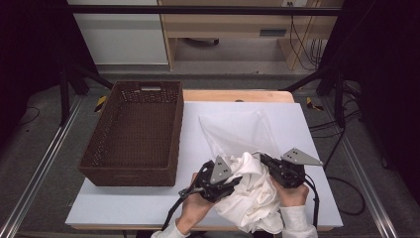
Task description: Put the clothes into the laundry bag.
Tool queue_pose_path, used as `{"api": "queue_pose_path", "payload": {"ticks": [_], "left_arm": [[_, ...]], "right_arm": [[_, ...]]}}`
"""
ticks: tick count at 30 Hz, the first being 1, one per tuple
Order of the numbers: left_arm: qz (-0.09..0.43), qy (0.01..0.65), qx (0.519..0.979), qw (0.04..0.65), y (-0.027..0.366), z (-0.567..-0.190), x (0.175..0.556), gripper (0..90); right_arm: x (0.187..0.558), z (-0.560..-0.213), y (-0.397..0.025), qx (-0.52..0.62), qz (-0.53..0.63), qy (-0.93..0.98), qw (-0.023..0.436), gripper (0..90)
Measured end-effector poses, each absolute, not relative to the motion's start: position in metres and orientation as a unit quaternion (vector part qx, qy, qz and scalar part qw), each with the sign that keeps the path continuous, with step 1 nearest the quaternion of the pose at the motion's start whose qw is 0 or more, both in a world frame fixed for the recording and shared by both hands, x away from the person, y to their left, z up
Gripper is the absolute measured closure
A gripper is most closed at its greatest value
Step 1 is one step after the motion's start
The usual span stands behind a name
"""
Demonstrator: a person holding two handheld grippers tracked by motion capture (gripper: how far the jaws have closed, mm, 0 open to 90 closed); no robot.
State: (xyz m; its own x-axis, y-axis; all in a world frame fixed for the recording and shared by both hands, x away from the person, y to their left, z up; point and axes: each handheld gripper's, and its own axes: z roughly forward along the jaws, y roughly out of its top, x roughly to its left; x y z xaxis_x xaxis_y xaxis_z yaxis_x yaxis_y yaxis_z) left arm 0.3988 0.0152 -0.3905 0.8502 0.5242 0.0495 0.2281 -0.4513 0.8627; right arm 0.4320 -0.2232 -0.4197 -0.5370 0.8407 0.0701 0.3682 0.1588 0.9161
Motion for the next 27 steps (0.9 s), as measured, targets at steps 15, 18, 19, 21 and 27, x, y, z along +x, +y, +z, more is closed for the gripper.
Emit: {"api": "queue_pose_path", "payload": {"ticks": [15, 18, 19, 21, 27], "left_arm": [[0.139, 0.206, 0.883, 0.398, -0.072, -0.431, 0.440, 73.1], [0.131, 0.215, 0.881, 0.402, -0.072, -0.433, 0.446, 71.6], [0.125, 0.219, 0.877, 0.408, -0.072, -0.434, 0.448, 70.6], [0.124, 0.214, 0.873, 0.421, -0.069, -0.436, 0.448, 65.9], [0.102, 0.208, 0.860, 0.454, -0.036, -0.417, 0.433, 27.1]], "right_arm": [[0.426, -0.411, -0.229, 0.407, 0.518, 0.716, 0.233, 89.2], [0.427, -0.414, -0.230, 0.412, 0.522, 0.712, 0.227, 89.2], [0.427, -0.415, -0.231, 0.415, 0.523, 0.709, 0.225, 89.2], [0.427, -0.416, -0.232, 0.416, 0.524, 0.708, 0.226, 89.2], [0.427, -0.418, -0.236, 0.415, 0.523, 0.708, 0.230, 89.2]]}}
